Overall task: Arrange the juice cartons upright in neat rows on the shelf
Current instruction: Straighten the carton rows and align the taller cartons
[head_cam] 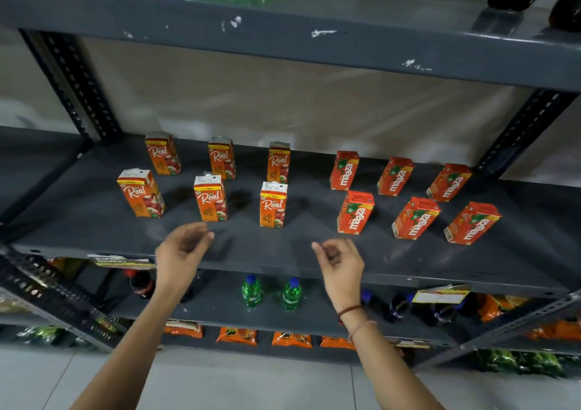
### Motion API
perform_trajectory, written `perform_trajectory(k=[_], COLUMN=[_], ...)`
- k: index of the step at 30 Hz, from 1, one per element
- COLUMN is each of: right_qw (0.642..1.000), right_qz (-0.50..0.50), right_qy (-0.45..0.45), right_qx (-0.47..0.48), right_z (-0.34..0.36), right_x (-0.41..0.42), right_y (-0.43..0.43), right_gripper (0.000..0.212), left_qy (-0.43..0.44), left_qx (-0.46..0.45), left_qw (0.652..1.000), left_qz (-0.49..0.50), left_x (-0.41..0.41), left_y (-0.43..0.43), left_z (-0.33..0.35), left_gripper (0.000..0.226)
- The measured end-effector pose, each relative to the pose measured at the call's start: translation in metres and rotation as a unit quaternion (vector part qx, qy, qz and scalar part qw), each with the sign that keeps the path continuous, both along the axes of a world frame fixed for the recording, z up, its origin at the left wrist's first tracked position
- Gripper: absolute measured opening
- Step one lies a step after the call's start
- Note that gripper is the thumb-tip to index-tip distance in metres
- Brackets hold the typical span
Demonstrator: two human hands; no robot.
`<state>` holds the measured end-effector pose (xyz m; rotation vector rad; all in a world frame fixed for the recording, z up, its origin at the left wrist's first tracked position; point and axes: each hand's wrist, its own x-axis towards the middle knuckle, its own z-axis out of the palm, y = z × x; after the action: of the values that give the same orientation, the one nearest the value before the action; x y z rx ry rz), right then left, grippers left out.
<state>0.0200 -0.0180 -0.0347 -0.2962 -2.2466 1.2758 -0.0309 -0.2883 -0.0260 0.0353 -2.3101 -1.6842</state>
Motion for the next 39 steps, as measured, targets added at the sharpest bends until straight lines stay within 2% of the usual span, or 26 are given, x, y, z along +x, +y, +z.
perform_trajectory(k=[3, 6, 9, 12, 15, 18, 22, 27, 32, 39], right_qw=[0.992, 0.981, 0.979, 0.971, 0.962, 0.96, 0.965, 0.973, 0.971, 0.967], right_qz=[0.118, 0.172, 0.164, 0.17, 0.18, 0.181, 0.168, 0.147, 0.152, 0.169], right_qy=[-0.031, -0.078, -0.12, -0.168, -0.202, -0.212, -0.202, -0.175, -0.181, -0.188], right_qx=[0.027, 0.052, 0.034, 0.011, 0.033, 0.029, 0.017, 0.018, 0.02, 0.024], right_z=[0.008, 0.014, 0.016, 0.017, 0.017, 0.017, 0.017, 0.015, 0.014, 0.014], right_x=[-0.018, -0.042, -0.065, -0.087, -0.106, -0.116, -0.121, -0.121, -0.122, -0.121], right_y=[-0.048, -0.095, -0.133, -0.152, -0.158, -0.161, -0.164, -0.168, -0.169, -0.168], right_gripper=[0.017, 0.029, 0.05, 0.077, 0.086, 0.075, 0.064, 0.053, 0.056, 0.057], left_qy=[0.044, 0.039, -0.043, -0.109, -0.148, -0.165, -0.195, -0.191, -0.214, -0.23], left_qx=[0.02, 0.007, -0.048, -0.011, 0.002, 0.004, -0.022, -0.083, -0.112, -0.134], left_qw=[0.992, 0.987, 0.992, 0.994, 0.987, 0.975, 0.958, 0.955, 0.945, 0.935], left_qz=[0.119, 0.157, 0.111, 0.011, -0.069, -0.152, -0.208, -0.21, -0.221, -0.235], left_x=[-0.005, -0.02, -0.041, -0.064, -0.083, -0.099, -0.112, -0.122, -0.136, -0.146], left_y=[-0.037, -0.075, -0.117, -0.14, -0.151, -0.157, -0.158, -0.157, -0.16, -0.165], left_z=[0.003, 0.002, -0.004, -0.005, 0.001, 0.009, 0.014, 0.013, 0.013, 0.013], left_gripper=[0.032, 0.055, 0.085, 0.093, 0.091, 0.089, 0.086, 0.077, 0.059, 0.051])
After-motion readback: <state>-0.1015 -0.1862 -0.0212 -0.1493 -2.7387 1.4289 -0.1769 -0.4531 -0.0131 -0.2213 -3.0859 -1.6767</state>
